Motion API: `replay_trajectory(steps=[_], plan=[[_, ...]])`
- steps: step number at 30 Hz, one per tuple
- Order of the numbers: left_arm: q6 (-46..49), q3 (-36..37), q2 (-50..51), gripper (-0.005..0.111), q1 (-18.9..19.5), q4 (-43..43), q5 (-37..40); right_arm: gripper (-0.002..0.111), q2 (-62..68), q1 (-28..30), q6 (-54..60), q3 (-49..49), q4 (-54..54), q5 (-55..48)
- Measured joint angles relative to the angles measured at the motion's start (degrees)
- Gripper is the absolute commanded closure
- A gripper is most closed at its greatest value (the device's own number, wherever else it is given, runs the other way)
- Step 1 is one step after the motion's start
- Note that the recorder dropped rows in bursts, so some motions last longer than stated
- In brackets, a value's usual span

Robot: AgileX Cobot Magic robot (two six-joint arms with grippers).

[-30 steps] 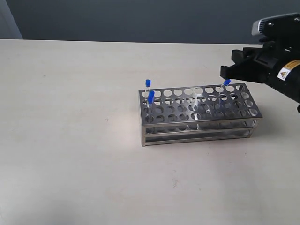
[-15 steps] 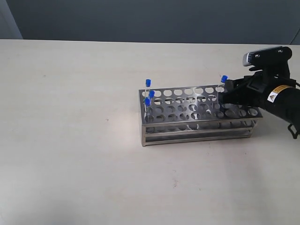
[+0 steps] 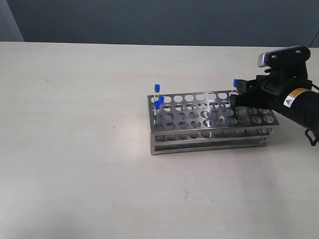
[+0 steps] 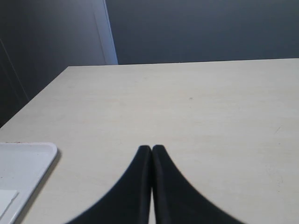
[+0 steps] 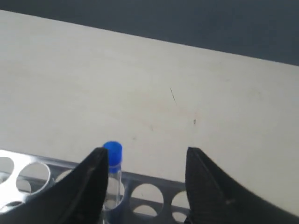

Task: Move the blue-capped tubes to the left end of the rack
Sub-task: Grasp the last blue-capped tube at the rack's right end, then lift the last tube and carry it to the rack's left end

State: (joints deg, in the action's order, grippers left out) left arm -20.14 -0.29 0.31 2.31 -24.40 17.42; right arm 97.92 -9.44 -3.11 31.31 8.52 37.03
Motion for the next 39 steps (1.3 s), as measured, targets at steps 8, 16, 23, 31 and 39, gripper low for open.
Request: replay_trajectory(steps=[8,16,23,31,39], plan=[[0.0,0.0,0.0,0.106,0.0,0.0,0.0,0.058,-2.4,0.0,-1.0,0.0,0.7,0.7],[0.0,0.0,0.0,0.106,0.0,0.0,0.0,0.058,2.1,0.0,-6.4,0.0,6.5,7.1],[0.0,0.0,0.0,0.106,0.0,0.0,0.0,0.071,6.7,0.0,-6.5,1.8,6.4,9.8],[0.0,0.0,0.0,0.106,0.0,0.0,0.0,0.108,7.4,0.0,-7.2,3.0,7.3,9.3],[0.0,0.0,0.0,0.106,0.0,0.0,0.0,0.108,-4.0,0.0,-7.3,3.0,7.4,1.0]])
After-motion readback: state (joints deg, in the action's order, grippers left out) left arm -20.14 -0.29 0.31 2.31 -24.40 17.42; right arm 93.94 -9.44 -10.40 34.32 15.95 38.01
